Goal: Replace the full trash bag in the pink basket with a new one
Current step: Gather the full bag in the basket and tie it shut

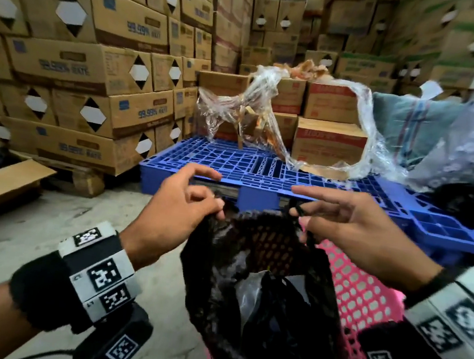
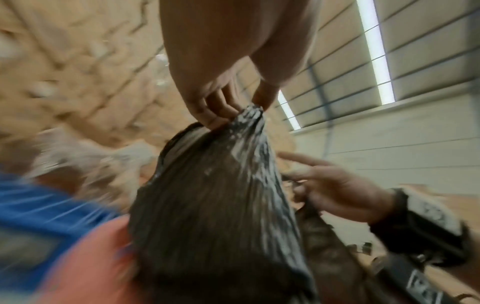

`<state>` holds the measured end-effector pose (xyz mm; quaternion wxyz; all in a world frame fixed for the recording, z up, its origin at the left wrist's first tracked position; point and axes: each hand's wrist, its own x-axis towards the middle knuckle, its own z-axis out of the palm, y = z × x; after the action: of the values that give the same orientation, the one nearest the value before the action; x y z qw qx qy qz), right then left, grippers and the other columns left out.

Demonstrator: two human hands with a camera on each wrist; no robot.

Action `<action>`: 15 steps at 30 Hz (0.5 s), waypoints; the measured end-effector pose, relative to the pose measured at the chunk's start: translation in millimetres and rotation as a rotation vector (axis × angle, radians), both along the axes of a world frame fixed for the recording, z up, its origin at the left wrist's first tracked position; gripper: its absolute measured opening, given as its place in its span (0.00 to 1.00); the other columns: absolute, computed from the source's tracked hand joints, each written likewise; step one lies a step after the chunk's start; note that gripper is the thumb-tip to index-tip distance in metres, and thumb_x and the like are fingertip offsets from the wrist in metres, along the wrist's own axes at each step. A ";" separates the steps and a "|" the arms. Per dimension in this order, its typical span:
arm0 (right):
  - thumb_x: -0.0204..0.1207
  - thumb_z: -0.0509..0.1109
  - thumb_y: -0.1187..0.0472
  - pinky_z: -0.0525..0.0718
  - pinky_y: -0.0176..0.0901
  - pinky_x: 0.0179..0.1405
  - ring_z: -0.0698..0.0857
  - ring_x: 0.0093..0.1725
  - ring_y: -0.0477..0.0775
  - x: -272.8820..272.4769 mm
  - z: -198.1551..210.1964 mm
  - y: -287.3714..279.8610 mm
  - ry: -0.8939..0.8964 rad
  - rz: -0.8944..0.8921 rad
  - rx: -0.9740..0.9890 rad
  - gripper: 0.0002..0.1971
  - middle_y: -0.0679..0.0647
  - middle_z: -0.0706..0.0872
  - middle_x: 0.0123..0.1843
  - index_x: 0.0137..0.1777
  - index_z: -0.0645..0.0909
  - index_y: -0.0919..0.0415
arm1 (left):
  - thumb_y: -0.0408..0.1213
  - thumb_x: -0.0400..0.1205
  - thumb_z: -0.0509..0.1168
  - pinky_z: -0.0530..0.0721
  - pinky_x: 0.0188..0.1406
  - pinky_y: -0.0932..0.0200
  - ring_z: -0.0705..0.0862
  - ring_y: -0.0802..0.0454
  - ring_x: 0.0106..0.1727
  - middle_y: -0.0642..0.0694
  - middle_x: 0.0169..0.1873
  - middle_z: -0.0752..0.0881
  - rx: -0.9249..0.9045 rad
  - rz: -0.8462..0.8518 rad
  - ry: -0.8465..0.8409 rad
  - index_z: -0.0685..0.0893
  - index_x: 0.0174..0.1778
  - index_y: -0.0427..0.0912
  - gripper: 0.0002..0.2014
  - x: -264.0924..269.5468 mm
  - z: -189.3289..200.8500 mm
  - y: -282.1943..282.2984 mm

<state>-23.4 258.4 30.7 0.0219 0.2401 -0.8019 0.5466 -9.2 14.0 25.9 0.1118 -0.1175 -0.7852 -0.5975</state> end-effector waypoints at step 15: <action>0.70 0.74 0.65 0.84 0.37 0.53 0.87 0.53 0.49 43.8 13.9 12.3 0.273 0.164 0.194 0.04 0.51 0.88 0.48 0.42 0.91 0.61 | 0.22 0.73 0.65 0.78 0.66 0.52 0.82 0.48 0.63 0.42 0.60 0.87 -0.588 -0.694 0.061 0.87 0.50 0.37 0.13 -38.1 28.7 66.8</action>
<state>20.4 270.7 44.5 0.0626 0.3775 -0.8182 0.4291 -47.3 80.8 54.6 -0.1104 -0.4181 -0.8320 -0.3475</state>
